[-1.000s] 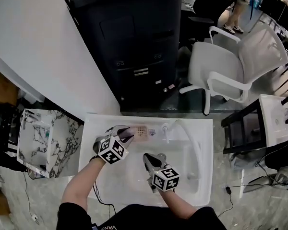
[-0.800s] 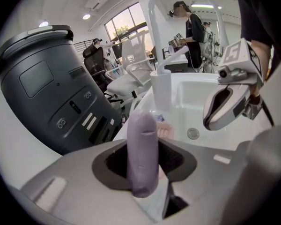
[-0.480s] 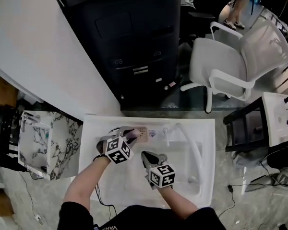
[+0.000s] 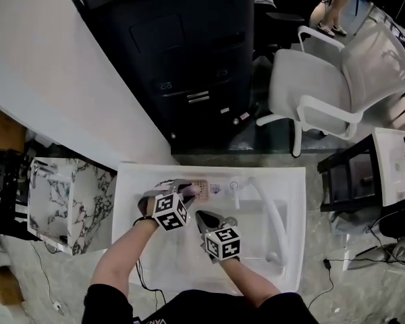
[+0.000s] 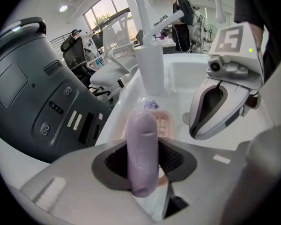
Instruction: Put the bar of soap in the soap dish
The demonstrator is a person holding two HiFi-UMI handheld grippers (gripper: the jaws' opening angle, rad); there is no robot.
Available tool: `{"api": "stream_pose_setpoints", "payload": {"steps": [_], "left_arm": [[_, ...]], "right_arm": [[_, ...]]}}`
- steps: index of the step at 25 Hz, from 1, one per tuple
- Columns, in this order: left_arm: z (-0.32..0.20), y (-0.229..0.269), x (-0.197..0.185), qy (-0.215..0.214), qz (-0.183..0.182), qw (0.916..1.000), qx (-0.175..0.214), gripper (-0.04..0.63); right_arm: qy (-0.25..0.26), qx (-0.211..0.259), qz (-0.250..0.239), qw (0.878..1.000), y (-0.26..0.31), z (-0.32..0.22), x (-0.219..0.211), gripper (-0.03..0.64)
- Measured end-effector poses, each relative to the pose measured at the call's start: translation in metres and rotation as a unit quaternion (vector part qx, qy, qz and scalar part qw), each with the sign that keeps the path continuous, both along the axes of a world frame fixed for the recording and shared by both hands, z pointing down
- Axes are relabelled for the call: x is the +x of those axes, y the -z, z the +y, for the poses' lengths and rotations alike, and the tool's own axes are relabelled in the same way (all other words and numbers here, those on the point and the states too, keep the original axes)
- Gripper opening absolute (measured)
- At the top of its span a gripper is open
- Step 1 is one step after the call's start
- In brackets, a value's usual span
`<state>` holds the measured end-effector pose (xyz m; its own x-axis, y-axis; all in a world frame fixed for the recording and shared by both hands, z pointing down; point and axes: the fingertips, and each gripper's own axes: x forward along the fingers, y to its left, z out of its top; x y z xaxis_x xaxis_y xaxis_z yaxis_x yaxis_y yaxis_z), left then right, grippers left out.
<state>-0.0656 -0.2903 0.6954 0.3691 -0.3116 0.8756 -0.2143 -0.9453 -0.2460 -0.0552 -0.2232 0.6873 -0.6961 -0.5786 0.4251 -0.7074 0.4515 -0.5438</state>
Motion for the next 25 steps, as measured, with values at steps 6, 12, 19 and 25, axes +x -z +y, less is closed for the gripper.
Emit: {"api": "stream_pose_setpoints", "payload": {"steps": [6, 12, 19, 25], "left_arm": [[-0.004, -0.003, 0.001, 0.001, -0.004, 1.0, -0.004, 0.195], [-0.006, -0.002, 0.001, -0.004, -0.004, 1.0, -0.006, 0.196], [-0.006, -0.002, 0.002, -0.005, -0.002, 0.9999, -0.014, 0.199], [-0.007, 0.001, 0.002, -0.005, 0.003, 1.0, -0.008, 0.216]], "right_arm": [[-0.009, 0.0, -0.002, 1.0, -0.003, -0.013, -0.001, -0.005], [-0.005, 0.002, -0.007, 1.0, -0.002, -0.018, -0.006, -0.005], [-0.011, 0.002, -0.013, 1.0, -0.004, -0.022, -0.005, -0.005], [-0.018, 0.0, -0.017, 1.0, -0.005, -0.026, -0.003, -0.005]]}}
